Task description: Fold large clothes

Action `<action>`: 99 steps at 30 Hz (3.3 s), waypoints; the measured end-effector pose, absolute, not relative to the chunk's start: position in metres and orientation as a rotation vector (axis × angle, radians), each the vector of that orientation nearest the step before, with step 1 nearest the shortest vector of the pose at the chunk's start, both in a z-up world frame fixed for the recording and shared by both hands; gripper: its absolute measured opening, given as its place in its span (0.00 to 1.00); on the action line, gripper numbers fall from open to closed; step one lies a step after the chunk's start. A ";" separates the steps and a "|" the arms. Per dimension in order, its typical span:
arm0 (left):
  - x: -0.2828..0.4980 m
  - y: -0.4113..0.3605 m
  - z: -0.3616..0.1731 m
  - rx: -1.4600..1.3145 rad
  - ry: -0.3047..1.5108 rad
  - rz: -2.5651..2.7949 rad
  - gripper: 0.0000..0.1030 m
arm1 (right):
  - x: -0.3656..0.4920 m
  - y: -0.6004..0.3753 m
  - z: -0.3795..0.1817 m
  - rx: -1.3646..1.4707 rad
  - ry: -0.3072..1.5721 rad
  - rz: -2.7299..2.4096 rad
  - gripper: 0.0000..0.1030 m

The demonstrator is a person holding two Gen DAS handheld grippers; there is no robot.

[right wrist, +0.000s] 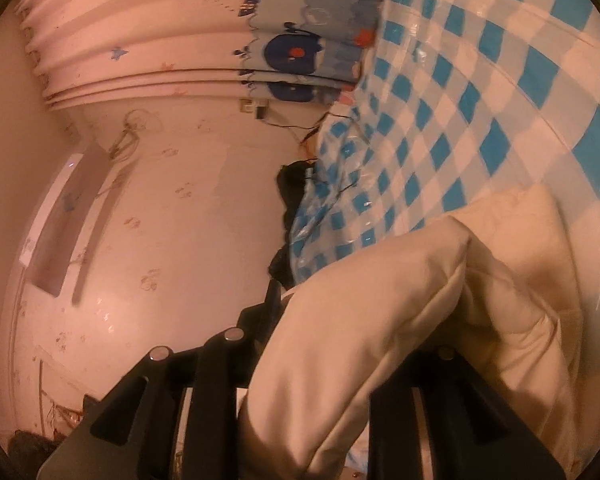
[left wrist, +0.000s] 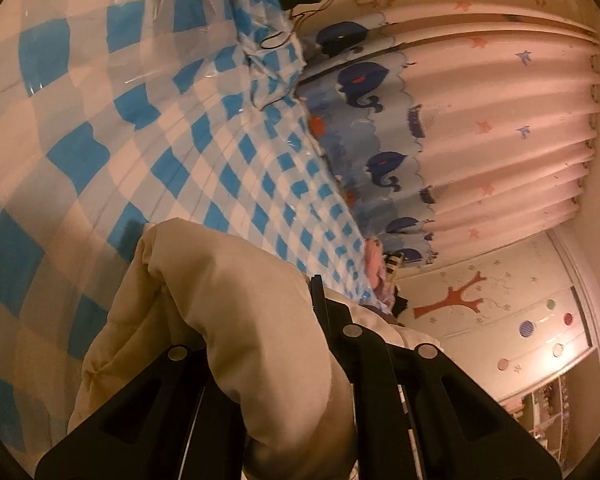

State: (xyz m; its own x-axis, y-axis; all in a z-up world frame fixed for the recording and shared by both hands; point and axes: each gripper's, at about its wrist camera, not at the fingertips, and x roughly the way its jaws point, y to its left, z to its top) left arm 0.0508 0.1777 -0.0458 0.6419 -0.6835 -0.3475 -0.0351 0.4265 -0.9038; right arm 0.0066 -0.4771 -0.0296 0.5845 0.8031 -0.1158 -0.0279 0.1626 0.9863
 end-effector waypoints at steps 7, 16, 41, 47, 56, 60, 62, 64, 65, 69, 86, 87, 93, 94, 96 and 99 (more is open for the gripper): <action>0.088 0.165 -0.099 -1.037 0.924 -0.325 0.08 | 0.034 -0.482 -0.103 1.398 0.873 0.523 0.29; 0.102 0.159 -0.103 -1.020 1.002 -0.283 0.45 | 0.046 -0.482 -0.094 1.373 0.912 0.550 0.63; 0.145 -0.100 -0.090 -0.145 1.107 -0.392 0.84 | 0.069 -0.354 -0.067 0.122 1.097 0.218 0.90; 0.168 -0.081 -0.107 -0.218 1.167 -0.272 0.78 | 0.083 -0.366 -0.071 0.203 1.117 0.165 0.90; 0.127 0.029 -0.073 -0.299 1.004 -0.100 0.79 | 0.096 -0.384 -0.074 0.157 1.080 0.058 0.91; 0.130 0.061 -0.121 -0.394 1.074 -0.142 0.74 | 0.103 -0.396 -0.101 0.211 1.120 0.033 0.92; 0.130 0.054 -0.125 -0.342 1.074 -0.121 0.74 | 0.106 -0.393 -0.101 0.188 1.140 0.029 0.92; 0.126 0.048 -0.116 -0.309 1.065 -0.104 0.74 | 0.105 -0.394 -0.096 0.178 1.161 0.021 0.92; 0.121 0.048 -0.109 -0.320 1.056 -0.106 0.74 | 0.100 -0.395 -0.087 0.180 1.153 0.007 0.92; 0.072 0.061 -0.071 -0.316 0.953 -0.109 0.74 | 0.050 -0.386 -0.035 0.174 1.000 0.064 0.92; -0.129 0.058 -0.005 0.008 0.788 0.043 0.78 | -0.059 -0.360 -0.037 0.139 1.051 0.113 0.93; -0.136 0.055 -0.001 0.020 0.780 0.045 0.79 | -0.061 -0.363 -0.053 0.151 1.120 0.109 0.93; -0.171 0.038 0.019 0.094 0.723 0.050 0.79 | -0.082 -0.343 -0.014 0.162 0.975 0.134 0.93; -0.175 0.037 0.021 0.107 0.716 0.051 0.79 | -0.079 -0.334 -0.006 0.147 0.953 0.145 0.93; -0.180 0.037 0.023 0.113 0.711 0.051 0.79 | -0.066 -0.313 0.007 0.132 0.925 0.177 0.93; -0.182 0.040 0.023 0.111 0.709 0.060 0.80 | -0.028 -0.268 0.011 0.092 0.915 0.215 0.93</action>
State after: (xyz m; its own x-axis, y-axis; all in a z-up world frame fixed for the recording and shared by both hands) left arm -0.1819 0.0401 0.0229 0.7576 0.0924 -0.6462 -0.0169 0.9924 0.1220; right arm -0.0277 -0.2678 0.0114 0.5906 0.2229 -0.7756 -0.1452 0.9748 0.1695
